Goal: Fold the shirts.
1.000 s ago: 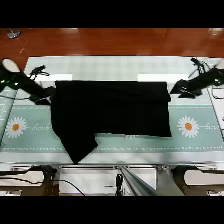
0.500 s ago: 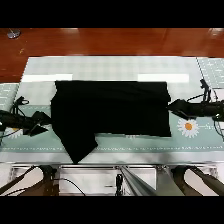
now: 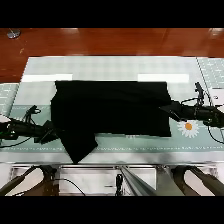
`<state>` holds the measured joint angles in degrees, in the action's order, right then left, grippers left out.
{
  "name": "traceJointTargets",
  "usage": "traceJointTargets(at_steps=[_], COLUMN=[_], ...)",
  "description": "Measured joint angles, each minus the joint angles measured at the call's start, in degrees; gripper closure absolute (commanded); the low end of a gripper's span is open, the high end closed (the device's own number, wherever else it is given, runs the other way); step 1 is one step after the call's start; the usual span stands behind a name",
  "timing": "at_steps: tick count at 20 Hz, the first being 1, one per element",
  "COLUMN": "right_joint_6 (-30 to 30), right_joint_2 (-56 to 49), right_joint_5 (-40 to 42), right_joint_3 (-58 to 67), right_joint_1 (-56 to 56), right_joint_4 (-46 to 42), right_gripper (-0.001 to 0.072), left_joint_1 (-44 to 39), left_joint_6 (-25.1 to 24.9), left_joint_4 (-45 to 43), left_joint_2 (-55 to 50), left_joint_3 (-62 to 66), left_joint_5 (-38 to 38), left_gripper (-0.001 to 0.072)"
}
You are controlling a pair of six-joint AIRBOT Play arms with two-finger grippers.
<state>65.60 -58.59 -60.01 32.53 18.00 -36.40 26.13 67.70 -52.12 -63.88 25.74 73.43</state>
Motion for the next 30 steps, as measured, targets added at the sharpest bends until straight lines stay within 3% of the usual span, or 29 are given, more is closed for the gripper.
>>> traceJointTargets(at_steps=[2, 3, 4, 5, 10, 14, 19, 20, 21, 22, 23, 30], right_joint_6=[-0.04, -0.04, -0.11, -0.15, 3.74, 6.82, 9.75, 9.94, 9.97, 9.75, 9.16, 3.89], right_joint_2=[0.07, 0.07, 0.07, 0.09, 0.09, -0.31, -2.95, -3.52, -4.13, -4.72, -5.07, -6.14], right_joint_5=[0.33, 0.13, -0.55, -1.53, -8.85, -11.19, -9.35, -8.39, -6.93, -4.83, -3.21, -6.6], right_joint_3=[0.26, 0.46, 0.63, 0.7, -2.67, -6.23, -7.26, -7.23, -7.19, -7.13, -6.88, 3.96], right_joint_1=[2.21, 4.35, 6.93, 9.35, 15.56, 12.68, 7.28, 6.38, 5.49, 4.72, 4.13, 2.6], right_joint_4=[0.87, 1.03, 0.92, -0.17, -12.39, -17.7, -17.88, -16.87, -15.93, -15.3, -15.26, -10.34], right_gripper=[0.0092, 0.0092, 0.0093, 0.0093, 0.0093, 0.0093, 0.0094, 0.0141, 0.0303, 0.0588, 0.0687, 0.0687], left_joint_1=[-2.03, -3.02, -4.07, -4.94, -7.04, -7.45, -7.54, -7.54, -7.54, -7.54, -7.54, -7.54], left_joint_6=[-0.79, -1.11, -1.38, -1.62, -2.64, -2.84, -2.93, -2.95, -2.95, -2.97, -2.97, -3.45], left_joint_4=[1.99, 2.54, 2.84, 2.36, 3.15, 3.56, 3.72, 3.74, 3.74, 3.74, 3.74, 3.69], left_joint_2=[0.0, 0.02, 0.02, -0.02, -0.02, 0.0, 0.0, 0.0, 0.0, 0.0, 0.0, -0.02], left_joint_3=[-1.75, -2.47, -3.13, -3.65, -3.87, -3.72, -3.67, -3.67, -3.67, -3.67, -3.65, 5.64], left_joint_5=[-1.05, -1.66, -3.43, -5.84, -7.91, -8.57, -8.74, -8.74, -8.74, -8.74, -8.76, -6.84], left_gripper=[0.0016, 0.019, 0.0634, 0.0687, 0.0687, 0.0687, 0.0687, 0.0687, 0.0686, 0.0686, 0.0686, 0.0686])
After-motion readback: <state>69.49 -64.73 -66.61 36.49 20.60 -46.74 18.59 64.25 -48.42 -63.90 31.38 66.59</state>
